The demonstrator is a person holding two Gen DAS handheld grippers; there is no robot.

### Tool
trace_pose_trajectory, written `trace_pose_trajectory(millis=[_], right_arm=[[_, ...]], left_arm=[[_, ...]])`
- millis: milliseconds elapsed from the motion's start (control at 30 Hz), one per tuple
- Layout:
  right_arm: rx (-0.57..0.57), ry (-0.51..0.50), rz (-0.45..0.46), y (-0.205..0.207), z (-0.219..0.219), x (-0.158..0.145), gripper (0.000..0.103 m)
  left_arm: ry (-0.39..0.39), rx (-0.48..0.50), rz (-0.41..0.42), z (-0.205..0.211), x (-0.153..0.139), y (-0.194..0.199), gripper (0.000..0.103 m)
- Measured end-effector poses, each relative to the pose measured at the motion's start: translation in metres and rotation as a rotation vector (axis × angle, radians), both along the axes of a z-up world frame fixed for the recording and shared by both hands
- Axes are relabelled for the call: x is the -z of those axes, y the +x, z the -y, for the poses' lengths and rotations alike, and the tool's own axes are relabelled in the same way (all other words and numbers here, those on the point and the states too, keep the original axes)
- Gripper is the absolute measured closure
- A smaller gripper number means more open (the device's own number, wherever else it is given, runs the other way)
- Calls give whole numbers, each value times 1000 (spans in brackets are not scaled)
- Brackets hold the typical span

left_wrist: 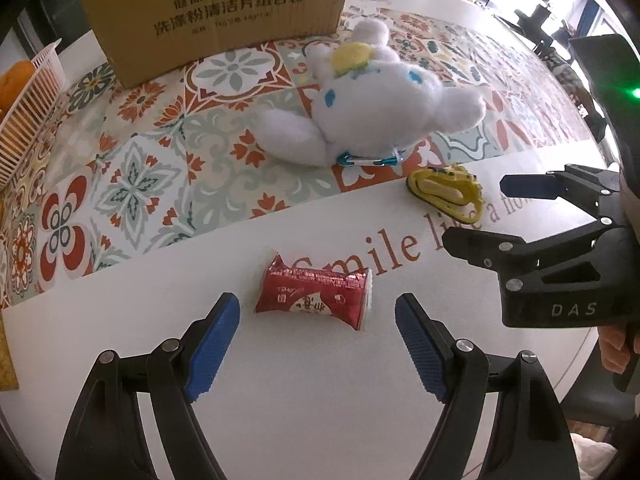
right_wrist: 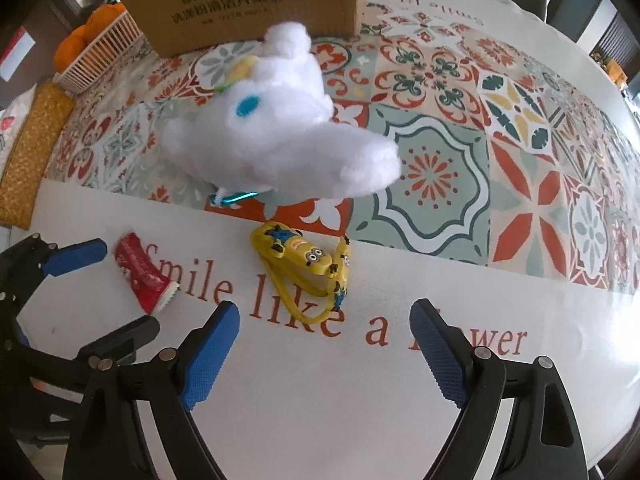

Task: Organize soft objects
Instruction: 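Grasp the red candy packet with the left tool while the right tool grasps the yellow minion toy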

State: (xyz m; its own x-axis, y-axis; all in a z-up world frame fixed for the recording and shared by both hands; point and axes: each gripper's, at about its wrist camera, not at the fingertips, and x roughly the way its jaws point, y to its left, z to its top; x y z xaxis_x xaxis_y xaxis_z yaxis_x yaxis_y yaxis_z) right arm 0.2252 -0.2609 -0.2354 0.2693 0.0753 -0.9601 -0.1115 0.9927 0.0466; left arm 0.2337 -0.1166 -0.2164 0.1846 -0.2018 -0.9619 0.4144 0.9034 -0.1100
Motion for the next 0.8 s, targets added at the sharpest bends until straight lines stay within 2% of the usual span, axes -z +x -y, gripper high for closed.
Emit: trace_pose_trajectory(millis=[200, 500, 700, 767, 800], right_arm=[[-5, -5, 4, 2, 1, 7, 16], [-24, -19, 39, 13, -6, 12, 23], [-32, -37, 61, 17, -15, 10, 42], [-31, -31, 60, 17, -16, 9, 59], [-31, -27, 62, 18, -16, 8, 60]], left_arm=[[13, -8, 0, 3, 6, 4, 24], [16, -6, 13, 0, 8, 5, 39], [-4, -6, 16, -5, 6, 7, 42], [-6, -3, 17, -7, 6, 7, 43], [-8, -4, 18, -7, 6, 7, 43]])
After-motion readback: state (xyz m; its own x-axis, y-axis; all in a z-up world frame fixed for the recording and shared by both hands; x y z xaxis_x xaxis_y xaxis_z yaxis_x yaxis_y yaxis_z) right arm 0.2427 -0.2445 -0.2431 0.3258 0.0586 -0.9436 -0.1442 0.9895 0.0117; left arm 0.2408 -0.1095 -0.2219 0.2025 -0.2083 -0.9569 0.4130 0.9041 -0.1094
